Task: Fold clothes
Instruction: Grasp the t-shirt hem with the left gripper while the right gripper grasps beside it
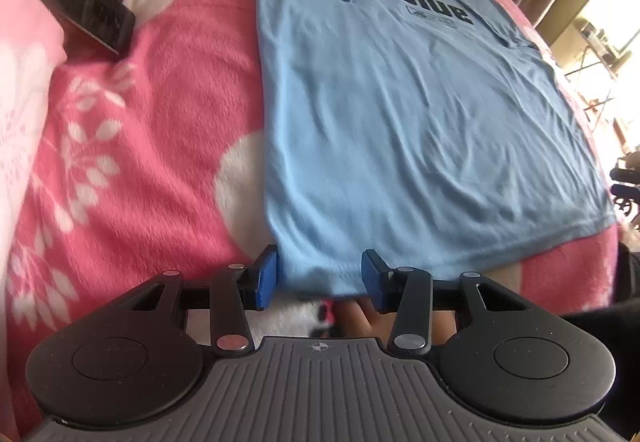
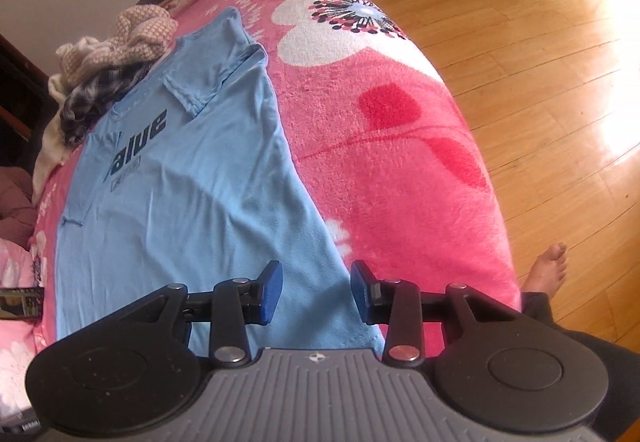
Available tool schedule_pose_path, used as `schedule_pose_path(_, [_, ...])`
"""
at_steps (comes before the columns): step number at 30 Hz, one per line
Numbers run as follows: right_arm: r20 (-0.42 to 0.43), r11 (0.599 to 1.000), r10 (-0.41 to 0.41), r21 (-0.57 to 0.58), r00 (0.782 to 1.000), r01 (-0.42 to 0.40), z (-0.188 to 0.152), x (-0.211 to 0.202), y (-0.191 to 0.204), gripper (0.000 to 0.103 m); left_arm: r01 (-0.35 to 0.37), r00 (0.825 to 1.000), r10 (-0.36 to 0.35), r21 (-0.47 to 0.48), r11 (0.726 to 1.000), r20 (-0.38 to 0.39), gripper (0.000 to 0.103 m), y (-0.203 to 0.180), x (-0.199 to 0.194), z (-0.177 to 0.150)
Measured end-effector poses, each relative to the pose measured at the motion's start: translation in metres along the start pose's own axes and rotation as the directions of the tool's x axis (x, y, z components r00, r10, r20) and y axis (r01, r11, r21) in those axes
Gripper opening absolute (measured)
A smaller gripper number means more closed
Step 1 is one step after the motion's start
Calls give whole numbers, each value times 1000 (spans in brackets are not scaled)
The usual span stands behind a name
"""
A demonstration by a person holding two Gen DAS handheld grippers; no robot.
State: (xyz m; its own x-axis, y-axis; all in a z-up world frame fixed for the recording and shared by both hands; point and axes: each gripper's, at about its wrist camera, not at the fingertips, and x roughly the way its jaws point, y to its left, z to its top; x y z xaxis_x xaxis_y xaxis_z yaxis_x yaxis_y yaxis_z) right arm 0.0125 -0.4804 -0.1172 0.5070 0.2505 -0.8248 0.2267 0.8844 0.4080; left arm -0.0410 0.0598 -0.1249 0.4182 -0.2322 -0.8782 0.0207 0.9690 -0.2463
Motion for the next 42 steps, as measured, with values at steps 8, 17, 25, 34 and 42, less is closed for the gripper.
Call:
schedule_pose_path(8, [32, 996, 10, 88, 999, -13, 6, -2, -18, 40, -16, 1000, 16, -2, 1000, -16, 44, -3, 4, 2])
schedule_pose_path(17, [-58, 981, 57, 188, 997, -45, -5, 10, -40, 42, -24, 999, 24, -24, 999, -23, 47, -3, 6, 2])
schedule_pose_path(25, [-112, 991, 50, 131, 992, -35, -29, -2, -35, 32, -56, 998, 56, 33, 998, -11, 44, -10, 6, -1])
schedule_pose_path(34, [-81, 963, 129, 246, 988, -106, -38, -3, -48, 22, -69, 998, 69, -5, 998, 8, 26, -4, 1, -2])
schedule_pose_path(42, [-24, 938, 179, 305, 984, -164, -49, -2, -51, 1, -86, 995, 87, -9, 996, 52, 3, -7, -4, -4])
